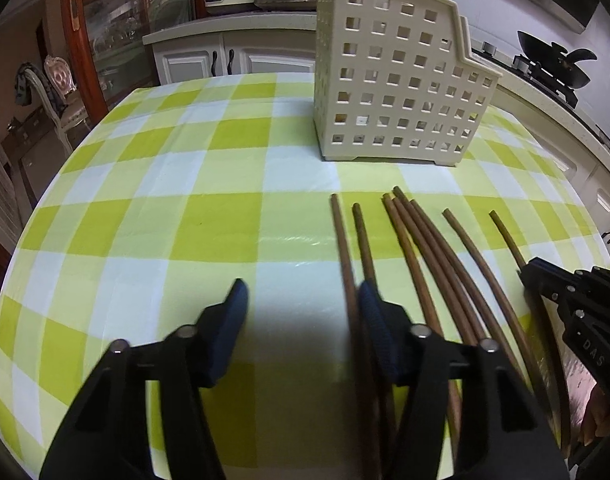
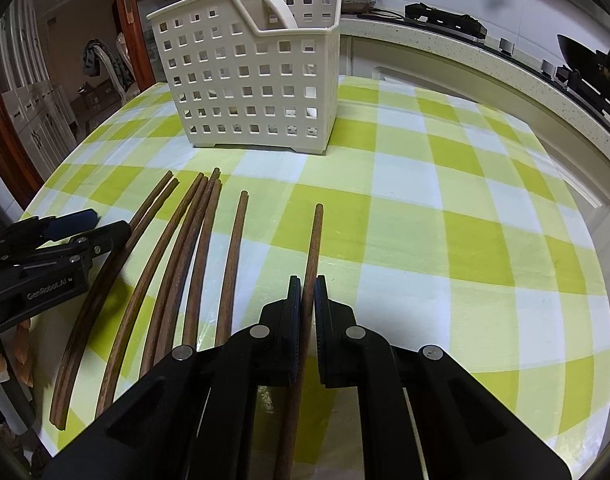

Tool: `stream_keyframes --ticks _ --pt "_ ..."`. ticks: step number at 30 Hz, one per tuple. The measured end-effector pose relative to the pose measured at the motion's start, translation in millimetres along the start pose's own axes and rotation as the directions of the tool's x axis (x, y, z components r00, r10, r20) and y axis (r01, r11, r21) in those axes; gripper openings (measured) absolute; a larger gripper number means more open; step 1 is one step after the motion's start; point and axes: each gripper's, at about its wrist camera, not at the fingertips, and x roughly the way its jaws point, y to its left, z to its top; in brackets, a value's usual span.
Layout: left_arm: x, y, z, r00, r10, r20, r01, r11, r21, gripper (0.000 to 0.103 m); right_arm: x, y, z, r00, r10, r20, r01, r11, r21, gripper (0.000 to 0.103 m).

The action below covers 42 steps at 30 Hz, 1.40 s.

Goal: Organize utensils
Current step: 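Return the right tool to the chopsticks and close on one chopstick, then lift the chopstick upright with the right tool and drop it into the caddy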

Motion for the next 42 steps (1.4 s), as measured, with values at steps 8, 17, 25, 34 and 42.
stream_keyframes --ticks 8,17,25,34,42 --pt "1 -16 2 1.0 -0.019 0.007 0.019 0.999 0.032 0.026 3 2 4 1.0 -0.01 -0.004 0.009 1.0 -0.015 0.007" --pt "4 -12 4 0.999 -0.034 0.03 0.034 0.999 0.0 0.007 5 2 5 1.0 -0.014 -0.001 0.014 1.0 -0.02 0.007" --pt "3 -9 3 0.998 -0.04 0.043 0.041 0.999 -0.003 0.006 6 1 6 1.0 -0.012 0.007 0.012 1.0 -0.006 0.007" --pt "-36 -2 10 0.99 -0.074 0.12 0.078 0.997 -0.025 0.006 -21 4 12 0.995 0.019 0.098 -0.019 1.0 0.001 0.007" --pt "-68 -2 10 0.979 -0.096 0.179 0.101 0.995 -0.02 0.006 -55 4 18 0.984 0.024 0.178 -0.026 1.0 0.013 0.006"
